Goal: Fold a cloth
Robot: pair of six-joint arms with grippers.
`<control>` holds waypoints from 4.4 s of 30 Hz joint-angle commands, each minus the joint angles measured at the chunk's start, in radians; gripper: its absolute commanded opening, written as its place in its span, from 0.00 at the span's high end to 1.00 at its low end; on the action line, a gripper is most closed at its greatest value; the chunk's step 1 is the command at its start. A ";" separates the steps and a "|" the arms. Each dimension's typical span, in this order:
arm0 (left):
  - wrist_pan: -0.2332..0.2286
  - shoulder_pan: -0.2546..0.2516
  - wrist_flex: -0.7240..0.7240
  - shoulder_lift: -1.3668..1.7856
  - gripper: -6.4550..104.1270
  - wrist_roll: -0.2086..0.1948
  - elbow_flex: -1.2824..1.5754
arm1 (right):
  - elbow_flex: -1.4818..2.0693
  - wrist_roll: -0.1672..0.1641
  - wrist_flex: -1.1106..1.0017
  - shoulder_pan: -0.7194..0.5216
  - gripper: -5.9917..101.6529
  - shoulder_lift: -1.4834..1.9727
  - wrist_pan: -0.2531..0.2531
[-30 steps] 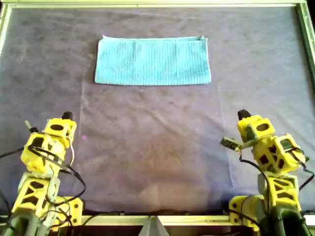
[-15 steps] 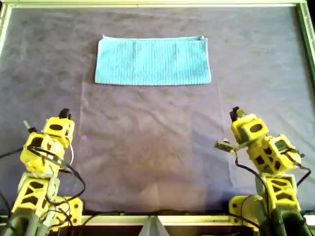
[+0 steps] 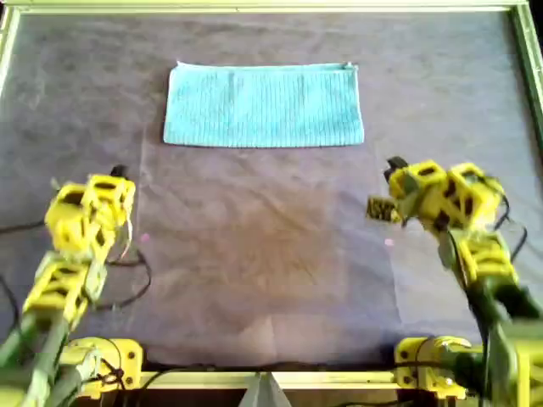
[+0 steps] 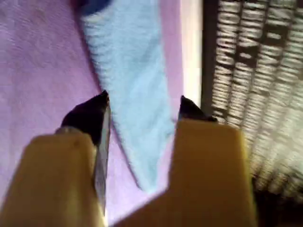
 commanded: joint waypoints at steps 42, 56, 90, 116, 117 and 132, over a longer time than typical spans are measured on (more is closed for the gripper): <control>-0.006 -0.118 0.156 -1.039 0.46 -0.143 -1.048 | -1.181 -0.005 0.624 0.192 0.45 -0.798 0.193; -0.006 -0.118 0.156 -1.134 0.46 -0.143 -1.203 | -1.356 -0.005 0.626 0.192 0.45 -0.917 0.192; 0.014 -0.118 0.137 -1.178 0.95 -0.141 -1.296 | -1.371 0.005 0.601 0.183 0.95 -0.930 0.190; 0.011 -0.163 0.156 -0.919 0.95 -0.126 -0.891 | -1.066 -0.003 0.701 0.172 0.96 -0.663 0.176; 0.012 -0.163 0.156 -0.907 0.95 -0.126 -0.876 | -1.022 -0.003 0.698 0.172 0.96 -0.629 0.176; 0.014 -0.161 0.156 -0.634 0.95 -0.137 -0.555 | -0.699 -0.003 0.695 0.189 0.96 -0.370 0.176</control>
